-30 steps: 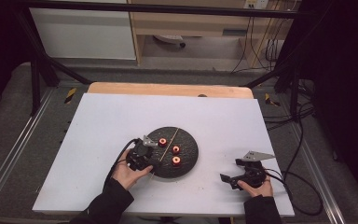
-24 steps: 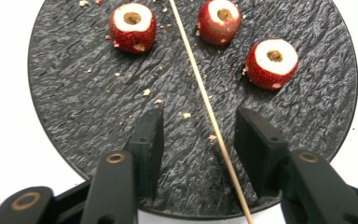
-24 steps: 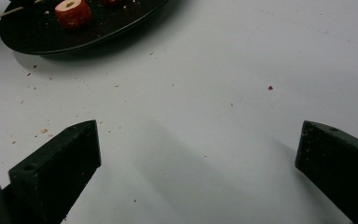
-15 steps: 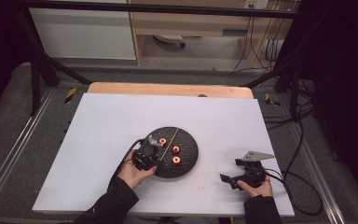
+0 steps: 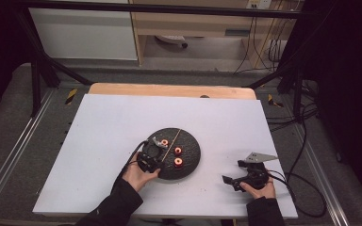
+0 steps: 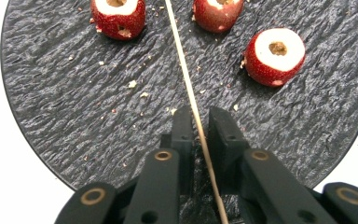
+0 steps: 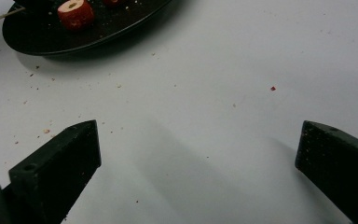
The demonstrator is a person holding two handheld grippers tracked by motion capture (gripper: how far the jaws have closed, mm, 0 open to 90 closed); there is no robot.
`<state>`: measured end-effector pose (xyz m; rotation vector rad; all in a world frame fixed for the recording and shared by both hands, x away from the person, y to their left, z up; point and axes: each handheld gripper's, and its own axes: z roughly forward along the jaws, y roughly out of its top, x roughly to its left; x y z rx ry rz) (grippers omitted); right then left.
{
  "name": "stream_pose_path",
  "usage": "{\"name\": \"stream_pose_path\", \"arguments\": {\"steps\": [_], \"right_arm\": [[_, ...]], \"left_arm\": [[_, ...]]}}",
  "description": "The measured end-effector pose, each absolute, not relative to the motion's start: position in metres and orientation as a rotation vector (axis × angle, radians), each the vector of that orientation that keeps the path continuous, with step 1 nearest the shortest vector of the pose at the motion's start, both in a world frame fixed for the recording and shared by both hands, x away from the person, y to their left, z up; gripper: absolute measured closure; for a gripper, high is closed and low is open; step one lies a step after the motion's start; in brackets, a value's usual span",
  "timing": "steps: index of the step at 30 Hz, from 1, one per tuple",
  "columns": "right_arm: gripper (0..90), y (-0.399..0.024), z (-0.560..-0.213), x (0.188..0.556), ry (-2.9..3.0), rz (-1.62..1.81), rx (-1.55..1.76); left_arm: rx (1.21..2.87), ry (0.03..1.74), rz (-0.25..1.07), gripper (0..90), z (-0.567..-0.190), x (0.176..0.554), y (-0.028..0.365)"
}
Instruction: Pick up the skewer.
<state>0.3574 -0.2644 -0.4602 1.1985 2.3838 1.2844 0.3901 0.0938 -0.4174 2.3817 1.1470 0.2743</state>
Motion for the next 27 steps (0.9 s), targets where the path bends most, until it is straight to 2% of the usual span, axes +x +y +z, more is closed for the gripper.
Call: {"name": "stream_pose_path", "arguments": {"steps": [6, 16, 27], "right_arm": [[0.6, -0.264, -0.46, 0.357, 2.384, 1.284, 1.199], [0.7, -0.264, -0.46, 0.357, 2.384, 1.285, 1.198], [0.6, -0.265, -0.46, 0.357, 2.377, 1.283, 1.201]], "left_arm": [[2.356, 1.177, 0.285, 87.4, -0.418, 0.389, 0.094], [2.295, 1.167, 0.309, 88.1, -0.412, 0.385, 0.104], [2.191, 1.087, 0.342, 88.2, -0.405, 0.373, 0.135]]}}
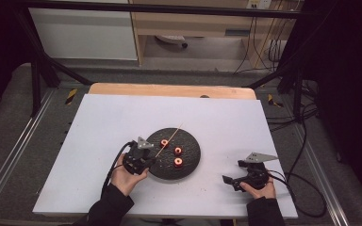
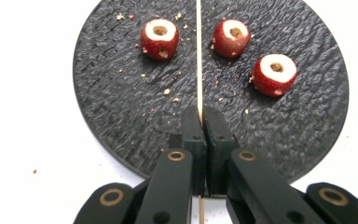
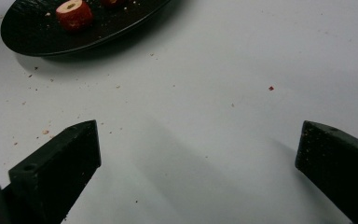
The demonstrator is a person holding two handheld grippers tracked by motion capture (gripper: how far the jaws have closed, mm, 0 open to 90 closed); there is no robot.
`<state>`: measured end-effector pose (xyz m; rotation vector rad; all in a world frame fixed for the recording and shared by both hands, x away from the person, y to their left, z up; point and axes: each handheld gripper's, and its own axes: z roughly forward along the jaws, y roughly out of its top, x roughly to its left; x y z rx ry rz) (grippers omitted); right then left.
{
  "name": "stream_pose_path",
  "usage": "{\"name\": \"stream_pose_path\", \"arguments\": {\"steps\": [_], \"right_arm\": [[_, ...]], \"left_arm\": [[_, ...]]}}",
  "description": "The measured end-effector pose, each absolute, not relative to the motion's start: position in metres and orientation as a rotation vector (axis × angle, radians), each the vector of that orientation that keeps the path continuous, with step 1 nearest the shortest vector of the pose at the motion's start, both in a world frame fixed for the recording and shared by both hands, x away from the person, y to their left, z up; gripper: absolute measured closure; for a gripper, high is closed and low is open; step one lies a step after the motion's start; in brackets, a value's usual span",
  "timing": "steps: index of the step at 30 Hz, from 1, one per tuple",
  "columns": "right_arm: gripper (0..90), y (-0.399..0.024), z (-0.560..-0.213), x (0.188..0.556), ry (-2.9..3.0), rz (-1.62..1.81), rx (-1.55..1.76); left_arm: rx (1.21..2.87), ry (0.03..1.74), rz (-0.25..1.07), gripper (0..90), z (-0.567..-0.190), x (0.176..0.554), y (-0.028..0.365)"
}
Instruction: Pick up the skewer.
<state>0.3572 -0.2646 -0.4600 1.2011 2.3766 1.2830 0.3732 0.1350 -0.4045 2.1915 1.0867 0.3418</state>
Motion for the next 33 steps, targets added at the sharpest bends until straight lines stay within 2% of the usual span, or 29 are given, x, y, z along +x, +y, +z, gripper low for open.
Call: {"name": "stream_pose_path", "arguments": {"steps": [17, 33], "right_arm": [[0.5, -0.262, -0.455, 0.358, 2.35, 1.306, 1.226], [0.5, -0.229, -0.438, 0.371, 2.351, 1.249, 1.254]], "left_arm": [[2.052, 0.972, 0.359, 88.2, -0.417, 0.346, 0.189], [2.007, 0.923, 0.346, 88.2, -0.427, 0.332, 0.211]]}}
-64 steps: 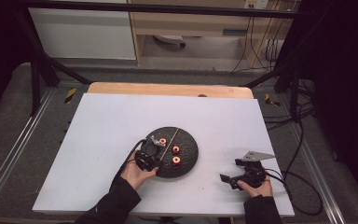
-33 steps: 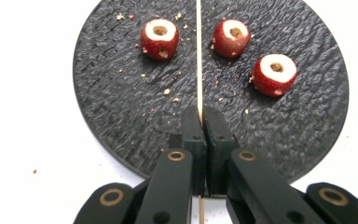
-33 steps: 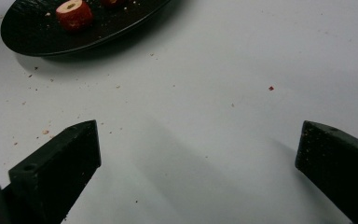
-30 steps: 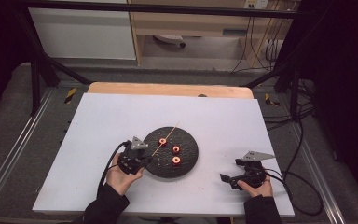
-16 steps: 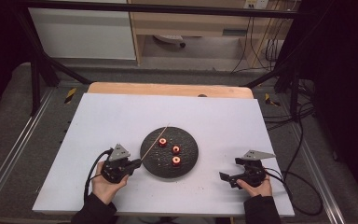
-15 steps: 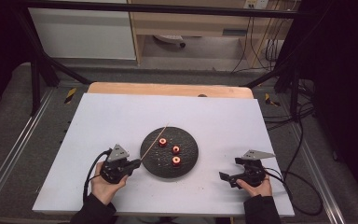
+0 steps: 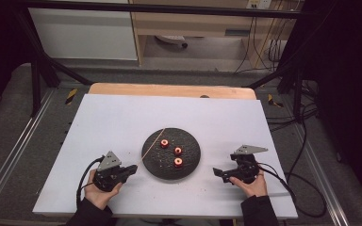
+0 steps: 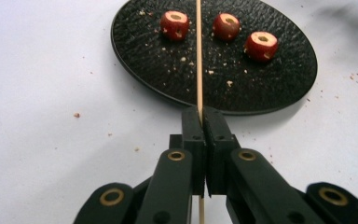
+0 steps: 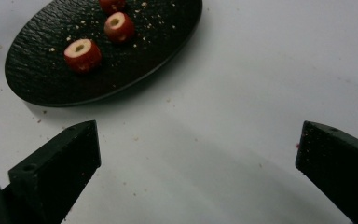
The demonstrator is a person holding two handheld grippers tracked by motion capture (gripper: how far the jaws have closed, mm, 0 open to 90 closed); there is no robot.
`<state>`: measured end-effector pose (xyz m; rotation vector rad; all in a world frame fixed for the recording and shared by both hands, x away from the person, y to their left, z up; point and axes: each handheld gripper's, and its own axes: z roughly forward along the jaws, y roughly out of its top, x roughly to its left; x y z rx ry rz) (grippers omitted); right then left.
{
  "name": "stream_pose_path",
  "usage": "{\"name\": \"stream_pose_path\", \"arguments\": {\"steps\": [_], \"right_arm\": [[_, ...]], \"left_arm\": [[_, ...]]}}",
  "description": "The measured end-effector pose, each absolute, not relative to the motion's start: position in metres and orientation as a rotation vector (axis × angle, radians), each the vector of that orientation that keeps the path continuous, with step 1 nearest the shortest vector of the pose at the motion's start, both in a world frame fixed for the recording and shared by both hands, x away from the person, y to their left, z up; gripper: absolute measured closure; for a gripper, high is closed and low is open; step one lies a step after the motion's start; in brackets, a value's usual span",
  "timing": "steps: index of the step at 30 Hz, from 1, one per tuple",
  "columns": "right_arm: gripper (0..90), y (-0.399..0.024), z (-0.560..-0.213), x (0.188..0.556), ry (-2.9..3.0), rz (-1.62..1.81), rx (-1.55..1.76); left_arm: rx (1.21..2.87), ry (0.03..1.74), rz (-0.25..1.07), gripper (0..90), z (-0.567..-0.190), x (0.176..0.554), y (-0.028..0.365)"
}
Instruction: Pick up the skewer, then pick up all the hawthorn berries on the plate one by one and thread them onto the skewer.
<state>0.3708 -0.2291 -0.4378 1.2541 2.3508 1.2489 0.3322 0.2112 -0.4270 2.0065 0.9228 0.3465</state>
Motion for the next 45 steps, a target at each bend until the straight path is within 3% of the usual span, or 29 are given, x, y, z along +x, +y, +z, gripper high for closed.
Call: {"name": "stream_pose_path", "arguments": {"steps": [21, 45], "right_arm": [[4.4, -0.15, -0.399, 0.399, 2.513, 1.146, 1.115], [39.6, -0.078, -0.397, 0.43, 2.86, 0.822, 1.016]], "left_arm": [[2.009, 0.911, 0.337, 88.2, -0.431, 0.329, 0.215], [2.026, 0.905, 0.336, 88.2, -0.432, 0.33, 0.216]]}}
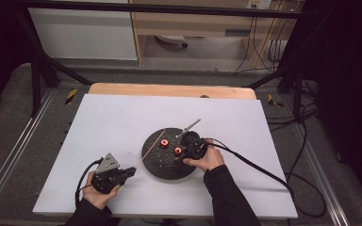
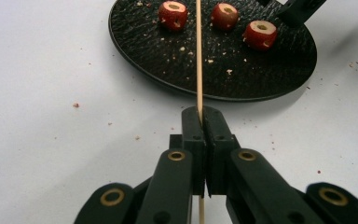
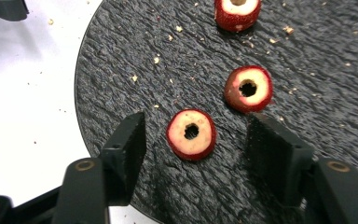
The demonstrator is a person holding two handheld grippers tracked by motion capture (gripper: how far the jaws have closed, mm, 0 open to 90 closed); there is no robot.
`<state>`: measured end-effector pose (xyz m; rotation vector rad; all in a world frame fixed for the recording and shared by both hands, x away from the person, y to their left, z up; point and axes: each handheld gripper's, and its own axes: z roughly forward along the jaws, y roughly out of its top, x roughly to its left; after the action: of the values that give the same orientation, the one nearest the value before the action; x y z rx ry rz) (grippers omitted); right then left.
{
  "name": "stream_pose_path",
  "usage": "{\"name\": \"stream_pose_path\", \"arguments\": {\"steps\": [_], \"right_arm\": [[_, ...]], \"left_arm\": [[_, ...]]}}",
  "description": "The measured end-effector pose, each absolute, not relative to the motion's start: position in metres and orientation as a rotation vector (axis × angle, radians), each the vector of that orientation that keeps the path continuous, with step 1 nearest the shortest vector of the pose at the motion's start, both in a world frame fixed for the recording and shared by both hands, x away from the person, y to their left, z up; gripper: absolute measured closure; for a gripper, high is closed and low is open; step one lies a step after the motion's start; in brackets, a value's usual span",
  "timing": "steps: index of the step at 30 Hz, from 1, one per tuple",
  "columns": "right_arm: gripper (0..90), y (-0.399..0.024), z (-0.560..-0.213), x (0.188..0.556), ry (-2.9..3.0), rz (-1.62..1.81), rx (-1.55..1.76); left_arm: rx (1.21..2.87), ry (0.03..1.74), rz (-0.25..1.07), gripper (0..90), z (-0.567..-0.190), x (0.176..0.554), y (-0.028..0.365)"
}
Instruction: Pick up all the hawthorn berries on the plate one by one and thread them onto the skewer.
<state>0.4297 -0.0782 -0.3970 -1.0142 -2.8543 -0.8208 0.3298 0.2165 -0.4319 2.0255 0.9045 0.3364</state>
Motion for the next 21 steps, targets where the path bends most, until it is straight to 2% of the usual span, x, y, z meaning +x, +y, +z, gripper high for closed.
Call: {"name": "stream_pose_path", "arguments": {"steps": [10, 21], "right_arm": [[54.1, -0.069, -0.402, 0.438, -2.835, -0.735, -0.976], [58.9, -0.066, -0.409, 0.443, -2.859, -0.657, -0.891]], "left_arm": [[2.036, 0.901, 0.332, 88.3, -0.433, 0.33, 0.215], [2.045, 0.894, 0.332, 88.3, -0.433, 0.33, 0.214]]}}
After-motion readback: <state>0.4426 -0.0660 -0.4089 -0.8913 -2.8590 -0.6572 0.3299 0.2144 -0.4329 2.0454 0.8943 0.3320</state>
